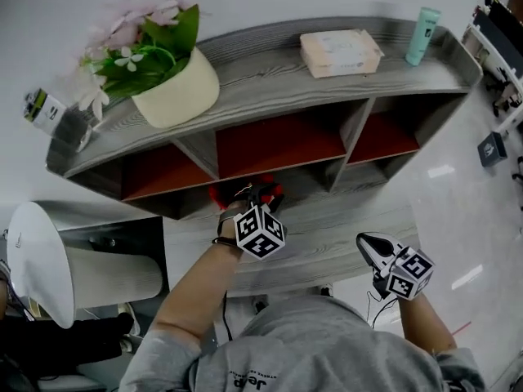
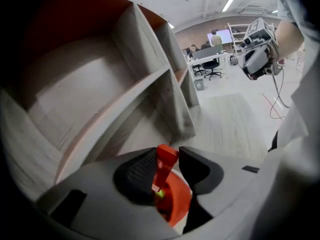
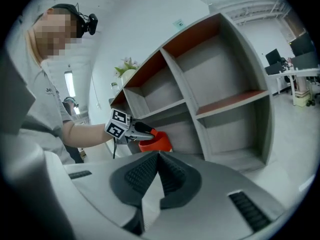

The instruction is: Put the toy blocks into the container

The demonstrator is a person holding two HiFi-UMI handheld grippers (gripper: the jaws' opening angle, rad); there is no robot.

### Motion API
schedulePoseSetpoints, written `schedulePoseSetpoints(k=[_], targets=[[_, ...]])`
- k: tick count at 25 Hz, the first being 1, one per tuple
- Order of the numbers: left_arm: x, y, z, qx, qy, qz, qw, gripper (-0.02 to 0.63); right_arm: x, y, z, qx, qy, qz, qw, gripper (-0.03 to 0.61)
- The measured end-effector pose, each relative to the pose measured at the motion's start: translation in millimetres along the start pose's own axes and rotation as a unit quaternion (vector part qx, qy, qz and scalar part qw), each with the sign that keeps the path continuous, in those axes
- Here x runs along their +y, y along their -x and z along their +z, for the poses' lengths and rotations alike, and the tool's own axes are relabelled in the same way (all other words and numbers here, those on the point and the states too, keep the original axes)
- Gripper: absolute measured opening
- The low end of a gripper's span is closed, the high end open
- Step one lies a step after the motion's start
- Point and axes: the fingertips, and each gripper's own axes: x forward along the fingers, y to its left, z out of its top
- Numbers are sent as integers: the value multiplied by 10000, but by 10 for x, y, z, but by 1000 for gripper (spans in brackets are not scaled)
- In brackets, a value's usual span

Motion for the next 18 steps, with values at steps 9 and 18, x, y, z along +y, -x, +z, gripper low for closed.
schedulePoseSetpoints(k=[9,18], targets=[[598,454,-724,201,422,644,9968,170,544,-564,225,133,361,457,9982,18],[612,427,-792,45,549,602,9967,265,639,-679,278,203,440,484,9977,18]])
